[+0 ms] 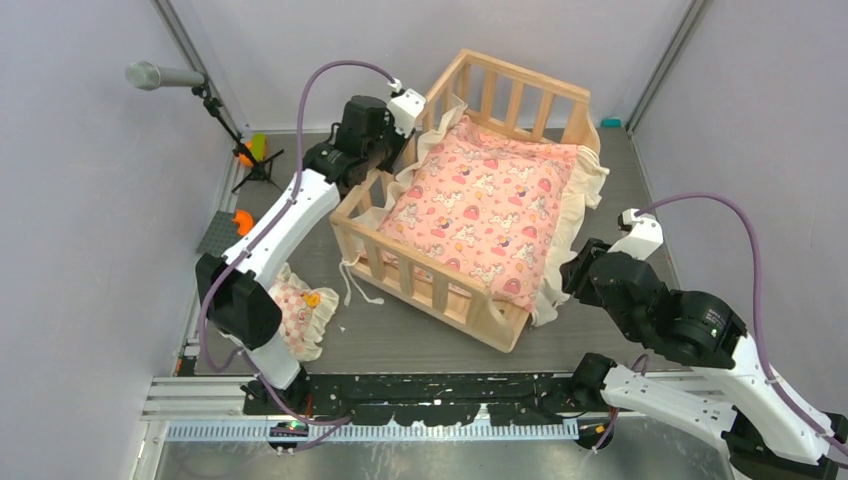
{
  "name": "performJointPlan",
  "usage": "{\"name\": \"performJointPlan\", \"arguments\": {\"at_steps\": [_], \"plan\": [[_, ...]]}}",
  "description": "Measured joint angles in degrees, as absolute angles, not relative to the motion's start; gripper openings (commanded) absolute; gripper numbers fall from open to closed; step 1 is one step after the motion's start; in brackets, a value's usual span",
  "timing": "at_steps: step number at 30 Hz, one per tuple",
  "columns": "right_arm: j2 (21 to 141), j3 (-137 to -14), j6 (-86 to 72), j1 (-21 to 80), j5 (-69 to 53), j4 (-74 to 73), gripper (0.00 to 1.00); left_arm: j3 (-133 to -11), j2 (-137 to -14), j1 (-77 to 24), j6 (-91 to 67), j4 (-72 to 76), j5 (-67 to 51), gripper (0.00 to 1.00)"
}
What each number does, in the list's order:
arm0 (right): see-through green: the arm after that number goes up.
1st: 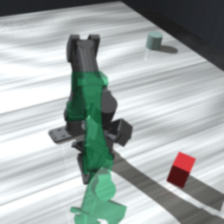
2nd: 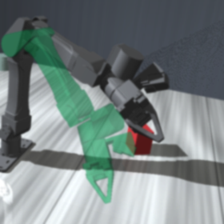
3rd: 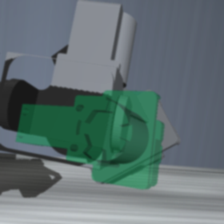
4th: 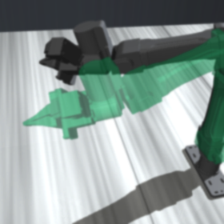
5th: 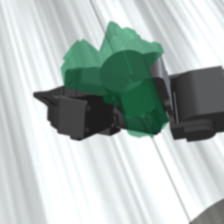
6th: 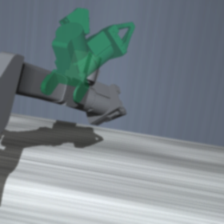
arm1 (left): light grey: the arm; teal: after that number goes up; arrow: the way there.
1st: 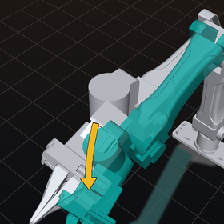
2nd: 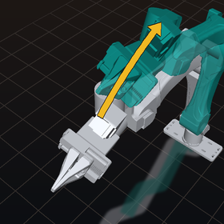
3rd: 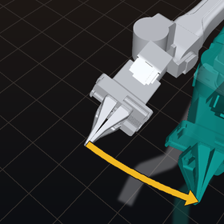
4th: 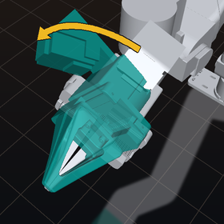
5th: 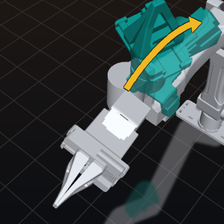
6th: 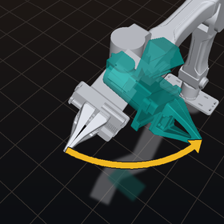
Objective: Set up the pet bed
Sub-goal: Adjust the bed frame at the center of the board, then adjust the ropes on the mattress.
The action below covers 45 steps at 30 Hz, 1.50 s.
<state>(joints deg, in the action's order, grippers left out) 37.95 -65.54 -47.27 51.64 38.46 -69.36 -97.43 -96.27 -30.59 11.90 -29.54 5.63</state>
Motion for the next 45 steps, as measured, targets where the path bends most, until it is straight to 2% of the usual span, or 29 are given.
{"name": "performJointPlan", "arguments": {"at_steps": [4, 5, 6, 8, 10, 11, 13, 14, 15, 22, 32, 37, 41, 45], "plan": [[38.24, -64.95, -47.05, 51.64, 38.35, -68.99, 0.45, -98.0, -97.14, -27.14, 15.59, -28.6, -0.43, 0.03], [38.61, -64.82, -47.03, 51.64, 38.15, -68.97, 0.45, -98.56, -97.69, -26.46, 16.36, -28.6, -1.48, 0.07], [39.2, -64.66, -47.0, 51.64, 37.85, -68.9, 0.44, -99.42, -98.43, -25.89, 17.23, -28.6, -2.33, 0.14], [40.71, -64.12, -47.0, 51.64, 36.93, -68.79, 0.42, -101.01, -99.92, -25.39, 18.5, -28.34, -3.55, 0.36], [42.37, -63.33, -47.07, 51.64, 35.68, -68.77, 0.41, -101.34, -100.4, -25.06, 19.2, -27.33, -4.21, 0.51], [43.13, -62.65, -47.18, 51.64, 34.74, -68.58, 0.41, -100.99, -100.4, -24.99, 19.9, -26.11, -4.56, 0.7], [43.55, -61.01, -47.44, 51.64, 32.71, -68.16, 0.41, -99.57, -100.16, -24.99, 19.88, -22.85, -5.15, 0.89], [43.53, -59.9, -47.53, 51.64, 31.29, -67.75, 0.4, -98.74, -99.77, -24.99, 19.77, -21.74, -5.61, 0.98], [43.48, -58.48, -47.62, 51.64, 29.15, -67.29, 0.4, -97.91, -99.26, -24.99, 19.75, -21.17, -5.89, 0.99], [41.87, -51.42, -47.62, 51.64, 16.19, -62.41, 0.35, -95.74, -93.41, -25.02, 15.31, -21.52, -4.73, 1.0], [42.92, -44.8, -50.74, 51.64, 15.22, -57.14, 0.34, -89.12, -66.57, -25.52, -0.64, -22.74, 2.98, 0.99], [41.76, -41.89, -52.73, 51.64, 16.38, -55.2, 0.31, -74.5, -50.92, -26.28, -7.99, -23.88, 3.9, 0.86], [41.6, -39.03, -53.56, 51.64, 15.64, -52.71, 0.26, -62.85, -41.36, -26.41, -13.8, -27.7, 3.36, 0.71], [41.34, -37.54, -53.76, 51.64, 13.34, -50.61, 0.26, -54.87, -36.88, -26.5, -18.0, -30.35, 1.34, 0.65]]}}
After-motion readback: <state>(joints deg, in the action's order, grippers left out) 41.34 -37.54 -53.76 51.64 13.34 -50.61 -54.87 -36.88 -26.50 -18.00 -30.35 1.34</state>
